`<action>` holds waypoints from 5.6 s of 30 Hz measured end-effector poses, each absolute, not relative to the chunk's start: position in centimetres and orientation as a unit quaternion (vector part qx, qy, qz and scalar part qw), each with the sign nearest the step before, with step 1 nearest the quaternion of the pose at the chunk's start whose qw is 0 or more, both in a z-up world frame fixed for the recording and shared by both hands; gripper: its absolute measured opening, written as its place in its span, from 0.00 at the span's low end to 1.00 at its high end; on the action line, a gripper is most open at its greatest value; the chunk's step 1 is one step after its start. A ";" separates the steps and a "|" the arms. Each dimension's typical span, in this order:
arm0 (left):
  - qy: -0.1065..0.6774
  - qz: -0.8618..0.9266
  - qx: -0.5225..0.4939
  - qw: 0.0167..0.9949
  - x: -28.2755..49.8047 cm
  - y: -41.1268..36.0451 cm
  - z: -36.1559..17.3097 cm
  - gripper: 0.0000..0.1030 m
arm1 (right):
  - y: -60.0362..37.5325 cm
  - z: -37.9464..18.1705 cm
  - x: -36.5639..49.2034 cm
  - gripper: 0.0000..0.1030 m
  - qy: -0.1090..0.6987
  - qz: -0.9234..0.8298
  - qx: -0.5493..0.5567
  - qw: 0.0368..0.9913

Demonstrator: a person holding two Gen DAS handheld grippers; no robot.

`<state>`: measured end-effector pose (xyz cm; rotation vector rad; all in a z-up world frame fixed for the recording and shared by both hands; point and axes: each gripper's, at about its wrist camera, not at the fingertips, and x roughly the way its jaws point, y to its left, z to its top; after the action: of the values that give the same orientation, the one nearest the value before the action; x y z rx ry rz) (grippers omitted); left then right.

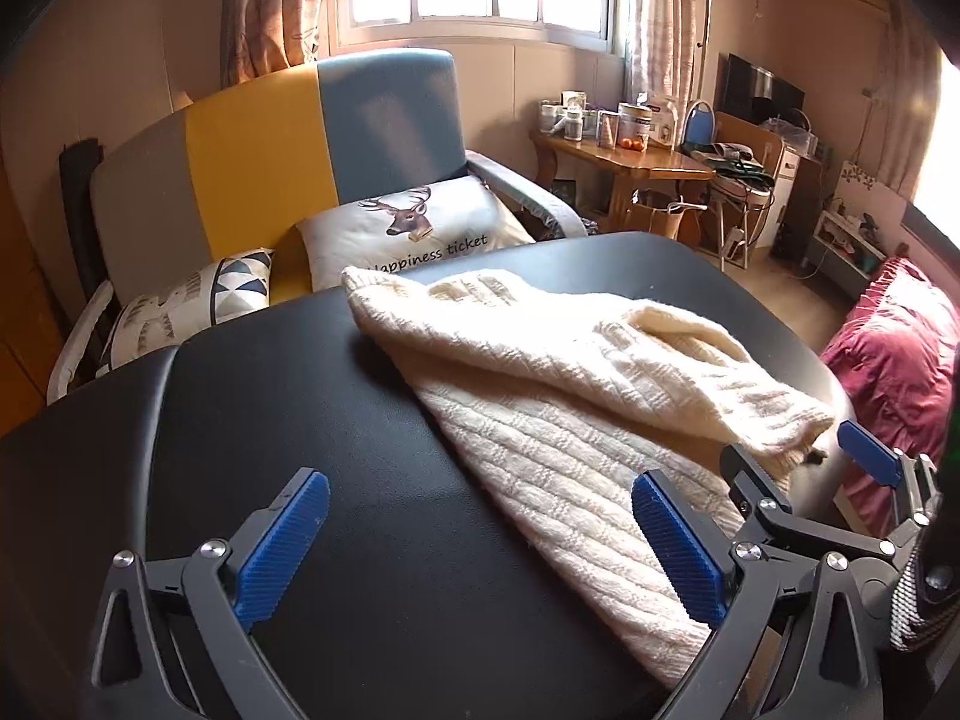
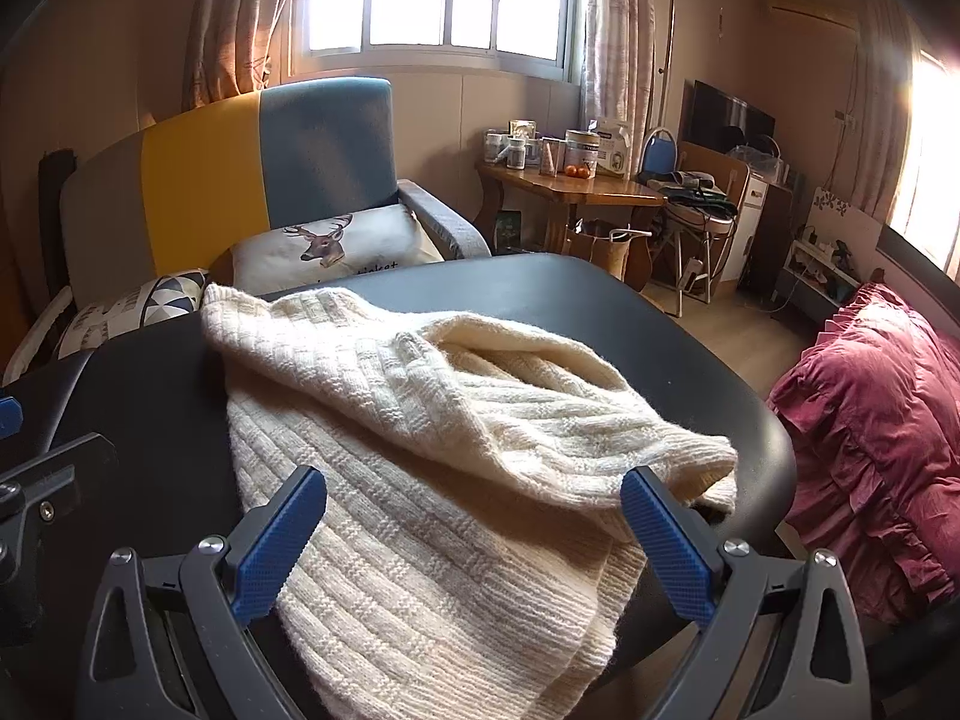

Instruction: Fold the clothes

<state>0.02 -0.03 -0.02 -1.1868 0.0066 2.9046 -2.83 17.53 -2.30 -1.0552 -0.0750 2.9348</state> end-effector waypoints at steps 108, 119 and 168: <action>-0.413 0.760 -0.473 0.166 -8.2 -7.2 -10.7 0.09 | 21.4 -4.3 -14.2 0.05 -0.087 0.894 -0.424 -0.114; -0.238 0.792 -0.525 0.202 -8.5 -2.5 -7.6 0.14 | 28.7 -11.7 -15.0 0.11 0.059 0.853 -0.515 -0.058; -0.316 0.821 -0.467 0.095 -3.1 -17.3 -10.9 0.53 | 25.0 -2.6 -15.1 0.09 -0.024 0.917 -0.395 -0.047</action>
<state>-3.06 -17.32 -10.91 -1.3842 -0.9372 2.4332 -15.08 24.99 -2.65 -1.2789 -0.0779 2.9718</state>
